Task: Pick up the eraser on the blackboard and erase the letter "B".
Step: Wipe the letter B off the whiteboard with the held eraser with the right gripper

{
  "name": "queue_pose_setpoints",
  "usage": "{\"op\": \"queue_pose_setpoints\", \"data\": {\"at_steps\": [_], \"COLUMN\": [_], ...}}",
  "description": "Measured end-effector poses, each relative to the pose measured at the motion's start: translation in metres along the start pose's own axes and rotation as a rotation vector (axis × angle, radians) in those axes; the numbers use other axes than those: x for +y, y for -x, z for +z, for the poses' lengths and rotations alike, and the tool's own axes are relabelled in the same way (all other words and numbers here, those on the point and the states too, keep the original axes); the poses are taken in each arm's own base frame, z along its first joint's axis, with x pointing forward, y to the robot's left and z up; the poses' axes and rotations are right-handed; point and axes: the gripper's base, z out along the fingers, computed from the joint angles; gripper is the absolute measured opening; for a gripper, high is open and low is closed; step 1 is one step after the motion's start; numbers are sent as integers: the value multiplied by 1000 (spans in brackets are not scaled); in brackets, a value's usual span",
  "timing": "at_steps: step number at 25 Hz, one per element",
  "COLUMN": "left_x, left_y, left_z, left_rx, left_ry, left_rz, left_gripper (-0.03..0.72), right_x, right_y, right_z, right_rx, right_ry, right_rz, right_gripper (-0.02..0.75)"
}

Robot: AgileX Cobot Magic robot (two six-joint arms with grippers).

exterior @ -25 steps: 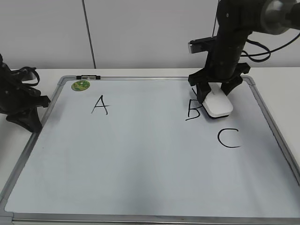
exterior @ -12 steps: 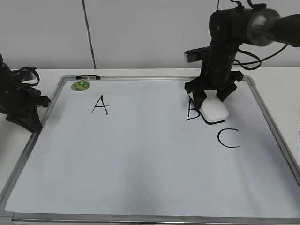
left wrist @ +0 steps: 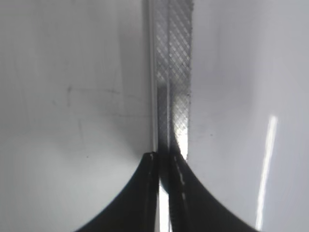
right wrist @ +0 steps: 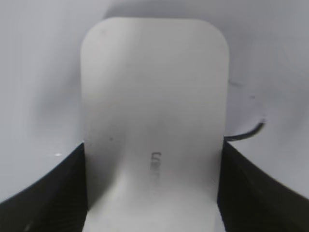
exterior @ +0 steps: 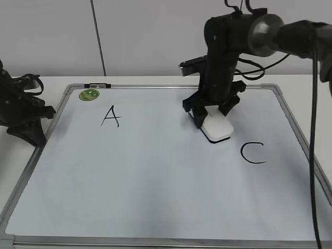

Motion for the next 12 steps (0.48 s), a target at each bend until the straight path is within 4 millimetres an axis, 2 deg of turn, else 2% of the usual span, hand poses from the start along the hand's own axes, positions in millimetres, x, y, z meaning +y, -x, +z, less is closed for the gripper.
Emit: {"op": "queue_pose_setpoints", "data": {"at_steps": [2, 5, 12], "left_x": [0, 0, 0], "left_y": [0, 0, 0], "left_z": [0, 0, 0], "left_rx": [0, 0, 0], "left_ry": [-2, -2, -2], "left_rz": [-1, -1, -1], "left_gripper": [11, 11, 11], "right_x": [20, 36, 40], "right_y": [1, 2, 3], "right_z": [0, -1, -2], "right_rx": [-3, -13, -20], "right_ry": [6, 8, -7], "right_rz": [-40, -75, -100], "right_gripper": [538, 538, 538]}}
